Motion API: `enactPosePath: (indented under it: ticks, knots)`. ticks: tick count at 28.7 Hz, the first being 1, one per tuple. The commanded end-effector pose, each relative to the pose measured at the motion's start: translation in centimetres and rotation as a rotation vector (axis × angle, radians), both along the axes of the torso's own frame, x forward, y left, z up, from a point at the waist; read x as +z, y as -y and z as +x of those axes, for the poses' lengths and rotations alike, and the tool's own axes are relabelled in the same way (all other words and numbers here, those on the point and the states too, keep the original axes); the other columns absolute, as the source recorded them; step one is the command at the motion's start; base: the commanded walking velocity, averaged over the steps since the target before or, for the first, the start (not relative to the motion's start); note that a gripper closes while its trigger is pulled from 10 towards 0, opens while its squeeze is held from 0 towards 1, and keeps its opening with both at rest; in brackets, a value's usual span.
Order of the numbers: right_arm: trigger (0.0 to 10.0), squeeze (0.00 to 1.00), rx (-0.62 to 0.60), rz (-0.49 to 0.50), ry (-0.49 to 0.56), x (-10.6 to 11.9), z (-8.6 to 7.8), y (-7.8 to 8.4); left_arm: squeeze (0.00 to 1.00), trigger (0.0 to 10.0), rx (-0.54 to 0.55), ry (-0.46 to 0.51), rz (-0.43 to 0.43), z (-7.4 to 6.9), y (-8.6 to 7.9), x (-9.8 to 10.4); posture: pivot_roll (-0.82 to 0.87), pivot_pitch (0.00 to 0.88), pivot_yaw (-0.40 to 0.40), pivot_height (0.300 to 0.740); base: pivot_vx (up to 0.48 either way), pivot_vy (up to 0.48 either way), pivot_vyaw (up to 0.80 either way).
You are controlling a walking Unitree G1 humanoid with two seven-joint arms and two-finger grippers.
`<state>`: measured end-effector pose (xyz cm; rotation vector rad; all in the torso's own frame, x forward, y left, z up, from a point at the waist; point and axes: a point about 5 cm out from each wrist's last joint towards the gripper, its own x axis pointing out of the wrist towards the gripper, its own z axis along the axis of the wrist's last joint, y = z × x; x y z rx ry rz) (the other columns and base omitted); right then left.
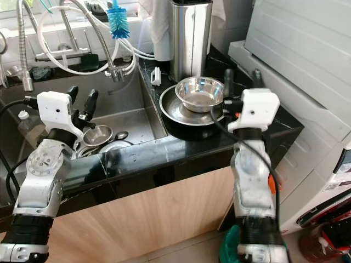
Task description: Kitchen organization
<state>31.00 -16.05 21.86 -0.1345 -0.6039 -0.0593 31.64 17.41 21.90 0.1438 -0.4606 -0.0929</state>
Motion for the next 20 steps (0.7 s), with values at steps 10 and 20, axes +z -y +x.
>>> enactPosePath:
  ticks: [10, 20]
  knots:
    - [10.0, 0.00, 0.002, -0.061, -0.018, -1.6, -3.8, -3.8, 0.00, 10.0, 0.020, 0.037, 0.006, -1.3, 2.0, -0.9, 0.06, 0.000, 0.012, 0.740, 0.000, 0.000, 0.00]
    - [10.0, 0.00, -0.039, -0.033, -0.057, -2.2, -4.4, -3.7, 0.00, 10.0, 0.027, 0.037, 0.027, -1.6, 1.7, -1.2, 0.06, 0.000, 0.010, 0.740, 0.000, 0.000, 0.00]
